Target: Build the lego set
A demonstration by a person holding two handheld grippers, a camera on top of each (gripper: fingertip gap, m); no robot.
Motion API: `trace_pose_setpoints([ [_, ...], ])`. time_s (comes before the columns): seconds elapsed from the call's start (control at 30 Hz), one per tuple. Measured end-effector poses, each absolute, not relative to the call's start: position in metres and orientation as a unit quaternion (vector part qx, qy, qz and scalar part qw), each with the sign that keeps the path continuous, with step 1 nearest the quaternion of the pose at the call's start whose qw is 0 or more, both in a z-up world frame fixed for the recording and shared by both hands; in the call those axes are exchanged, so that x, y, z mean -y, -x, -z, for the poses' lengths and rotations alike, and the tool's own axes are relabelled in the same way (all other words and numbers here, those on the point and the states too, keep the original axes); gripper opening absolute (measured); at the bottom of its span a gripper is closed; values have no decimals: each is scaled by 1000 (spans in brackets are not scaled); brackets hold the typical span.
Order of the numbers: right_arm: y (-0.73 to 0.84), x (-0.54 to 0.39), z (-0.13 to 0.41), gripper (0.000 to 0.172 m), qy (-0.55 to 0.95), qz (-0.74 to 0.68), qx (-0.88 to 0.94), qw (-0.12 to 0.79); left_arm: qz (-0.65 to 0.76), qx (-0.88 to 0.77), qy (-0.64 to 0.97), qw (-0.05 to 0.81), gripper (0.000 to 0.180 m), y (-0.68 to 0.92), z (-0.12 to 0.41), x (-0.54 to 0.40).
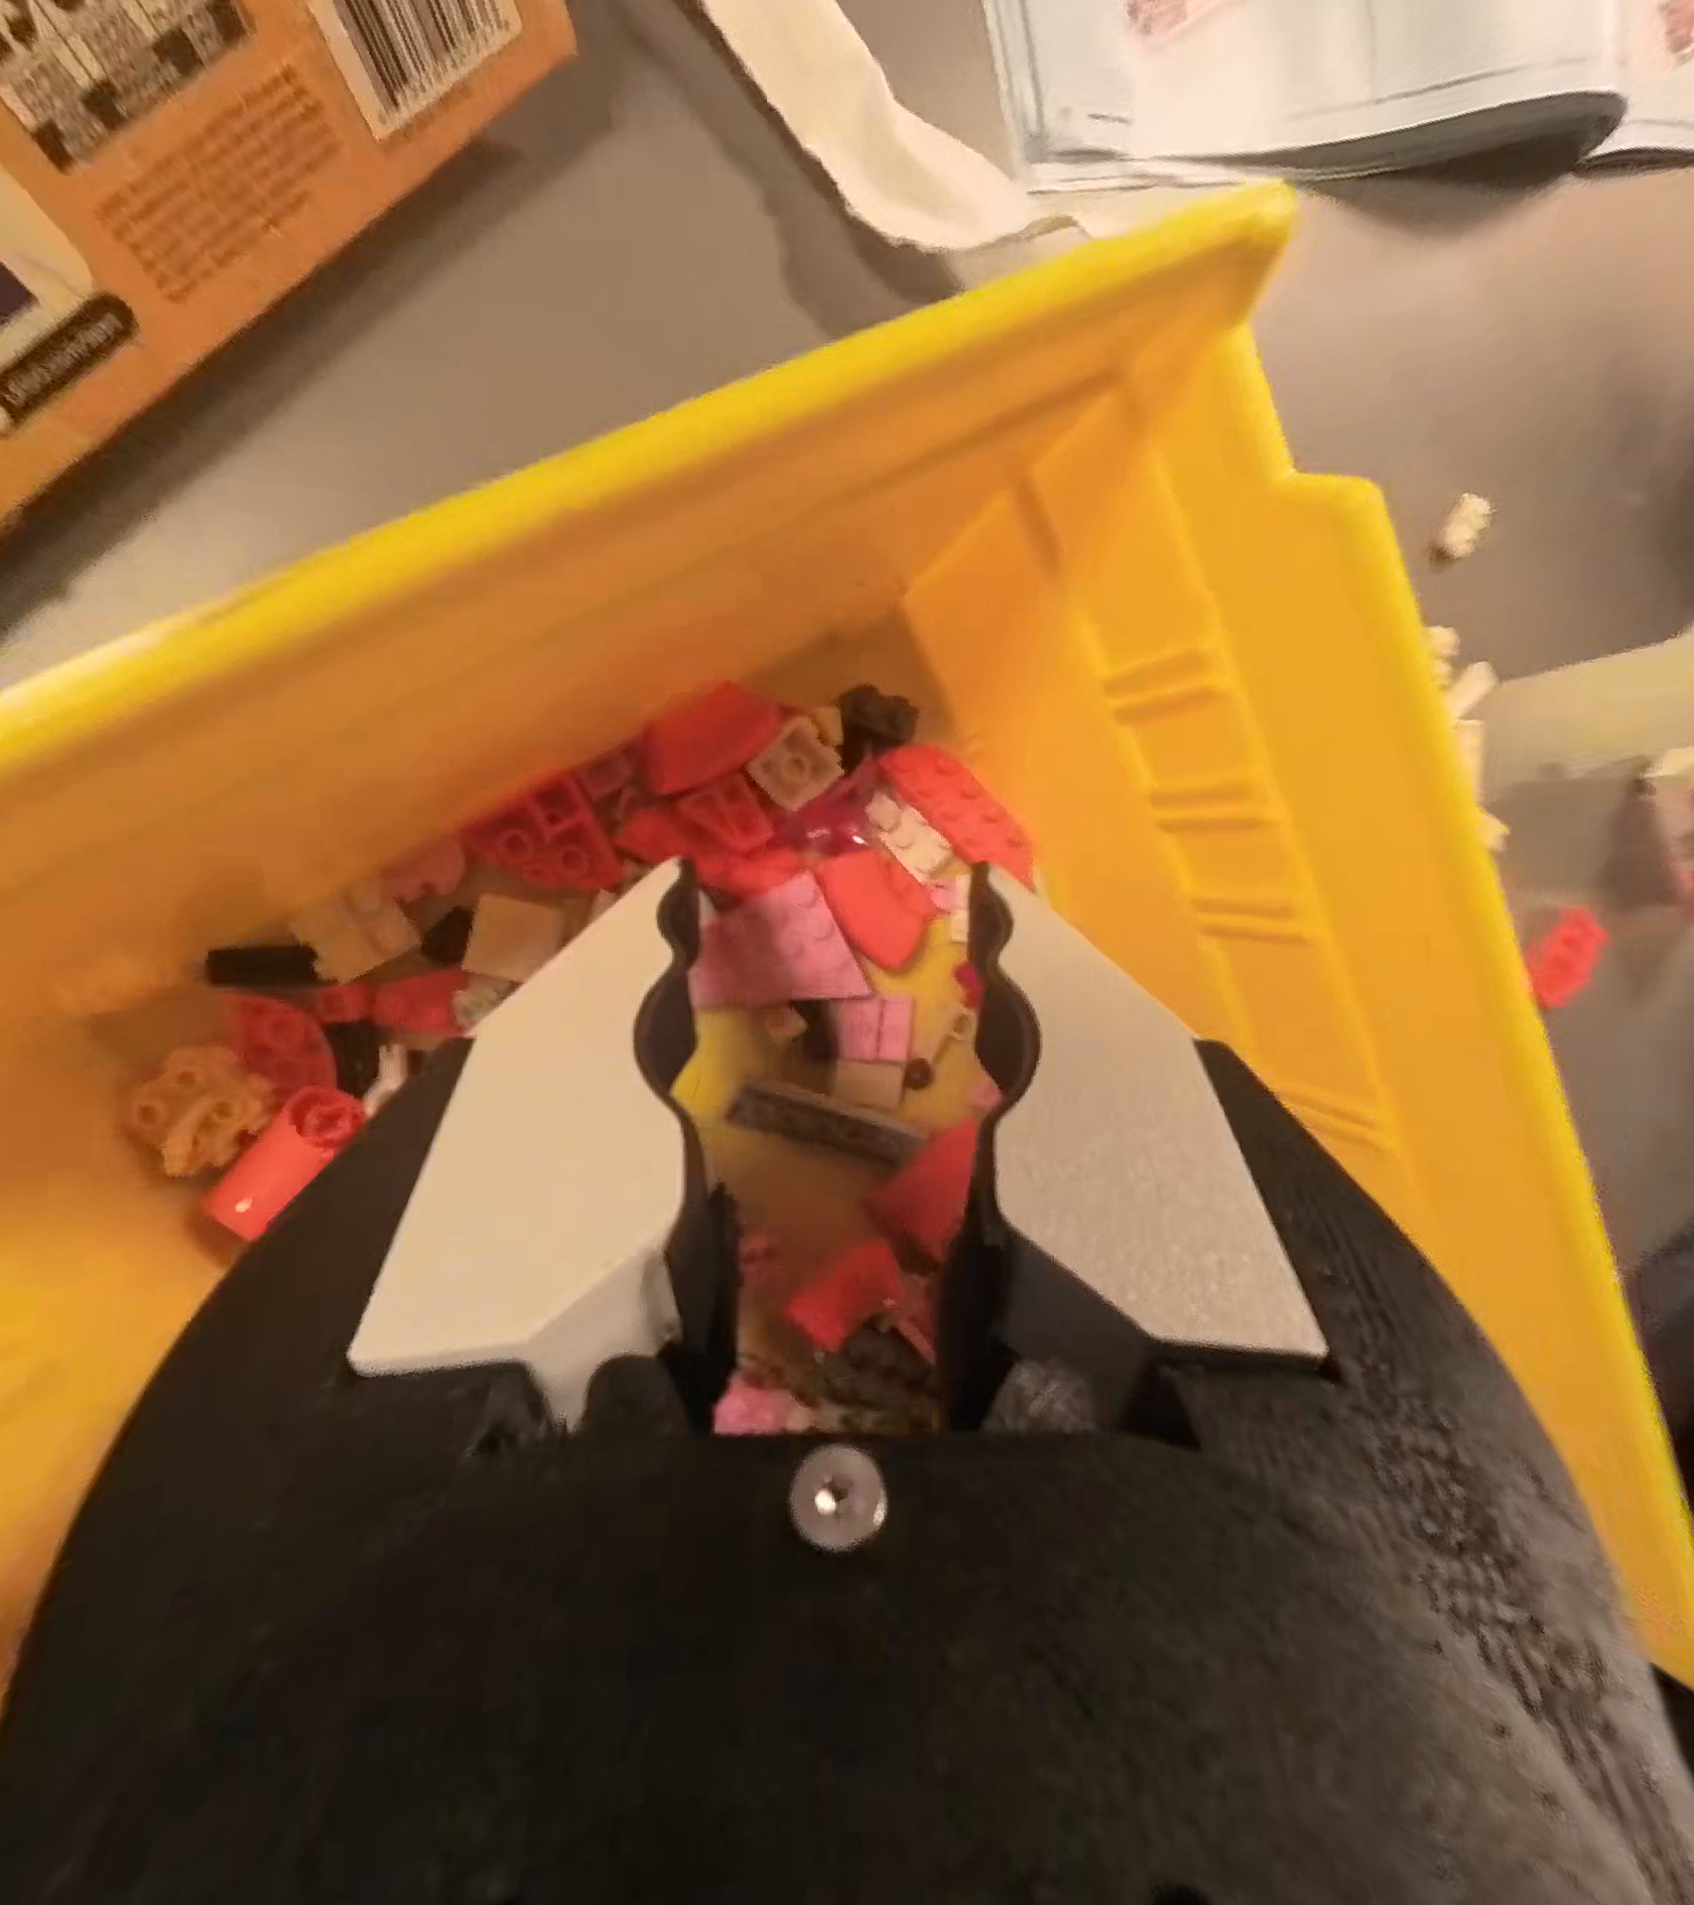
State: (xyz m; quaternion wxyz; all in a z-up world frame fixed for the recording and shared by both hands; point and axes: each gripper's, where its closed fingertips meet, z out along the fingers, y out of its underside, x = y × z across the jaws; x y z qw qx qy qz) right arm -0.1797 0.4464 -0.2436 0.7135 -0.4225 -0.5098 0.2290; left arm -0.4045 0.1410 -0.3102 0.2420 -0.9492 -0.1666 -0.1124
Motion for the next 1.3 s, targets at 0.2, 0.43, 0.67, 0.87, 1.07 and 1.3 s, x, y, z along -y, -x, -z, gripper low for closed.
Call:
trace_pose_setpoints([
  [0.2, 180, -446, 244, 0, 422, -229, 511, 713, 22, 133, 965, 226, 62, 419, 322, -148],
  [0.43, 180, -446, 244, 0, 421, -230, 513, 712, -22, 106, 977, 185, 54, 418, 334, -139],
  [0.67, 180, -445, 244, 0, 420, -230, 514, 712, -41, 91, 984, 150, 43, 415, 341, -120],
  [0.87, 181, -444, 245, 0, 419, -229, 517, 711, -54, 88, 987, 124, 34, 410, 341, -94],
  [1.07, 182, -444, 246, 0, 417, -228, 520, 710, -43, 119, 982, 141, 20, 403, 342, -76],
  [1.3, 182, -443, 246, 0, 416, -228, 521, 710, -30, 139, 979, 146, 16, 391, 341, -55],
])
